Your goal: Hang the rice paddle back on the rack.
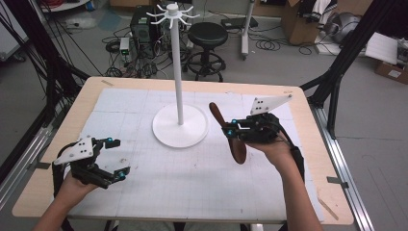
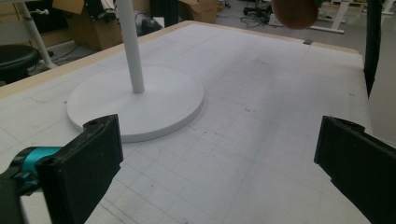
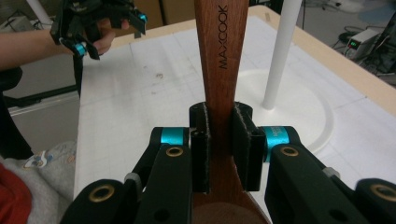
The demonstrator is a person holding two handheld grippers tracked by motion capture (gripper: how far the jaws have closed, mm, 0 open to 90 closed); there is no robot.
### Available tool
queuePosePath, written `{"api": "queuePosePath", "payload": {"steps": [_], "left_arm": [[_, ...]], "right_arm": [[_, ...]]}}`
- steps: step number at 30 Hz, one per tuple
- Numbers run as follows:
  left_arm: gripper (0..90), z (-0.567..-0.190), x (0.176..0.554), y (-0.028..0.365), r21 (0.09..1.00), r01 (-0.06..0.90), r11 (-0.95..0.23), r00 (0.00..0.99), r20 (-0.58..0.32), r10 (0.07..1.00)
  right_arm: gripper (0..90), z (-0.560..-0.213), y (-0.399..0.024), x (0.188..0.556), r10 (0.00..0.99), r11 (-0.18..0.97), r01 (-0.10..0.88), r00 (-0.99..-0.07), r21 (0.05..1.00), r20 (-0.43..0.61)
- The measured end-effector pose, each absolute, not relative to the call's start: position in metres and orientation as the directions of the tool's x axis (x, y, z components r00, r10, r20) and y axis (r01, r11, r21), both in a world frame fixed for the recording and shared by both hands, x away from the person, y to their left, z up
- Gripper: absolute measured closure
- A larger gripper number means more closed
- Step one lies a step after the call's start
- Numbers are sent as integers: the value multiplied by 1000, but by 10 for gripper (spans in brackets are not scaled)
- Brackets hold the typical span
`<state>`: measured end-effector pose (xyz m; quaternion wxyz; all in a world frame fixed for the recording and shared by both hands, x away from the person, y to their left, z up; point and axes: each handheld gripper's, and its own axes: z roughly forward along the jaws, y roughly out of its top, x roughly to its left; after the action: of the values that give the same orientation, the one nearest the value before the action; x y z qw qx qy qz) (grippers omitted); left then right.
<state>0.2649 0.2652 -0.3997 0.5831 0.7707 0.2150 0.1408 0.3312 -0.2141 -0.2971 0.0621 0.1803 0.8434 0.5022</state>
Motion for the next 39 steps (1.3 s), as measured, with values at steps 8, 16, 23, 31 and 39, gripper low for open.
{"api": "queuePosePath", "payload": {"steps": [8, 16, 23, 31, 39], "left_arm": [[17, -400, 265, 265, 959, 168, -228, 868, -34, 496], [17, -400, 266, 266, 959, 169, -230, 868, -34, 495], [17, -400, 265, 266, 960, 167, -226, 869, -35, 494], [17, -400, 265, 265, 960, 161, -231, 871, -29, 490], [17, -399, 264, 265, 961, 155, -231, 873, -24, 487]], "right_arm": [[788, -285, -209, 336, 382, 397, 238, -921, 887, 76], [789, -274, -204, 341, 381, 367, 228, -921, 902, 77], [788, -262, -200, 346, 385, 347, 213, -920, 913, 68], [788, -247, -196, 352, 400, 330, 200, -915, 922, 55], [788, -231, -188, 356, 407, 318, 179, -913, 931, 37]]}}
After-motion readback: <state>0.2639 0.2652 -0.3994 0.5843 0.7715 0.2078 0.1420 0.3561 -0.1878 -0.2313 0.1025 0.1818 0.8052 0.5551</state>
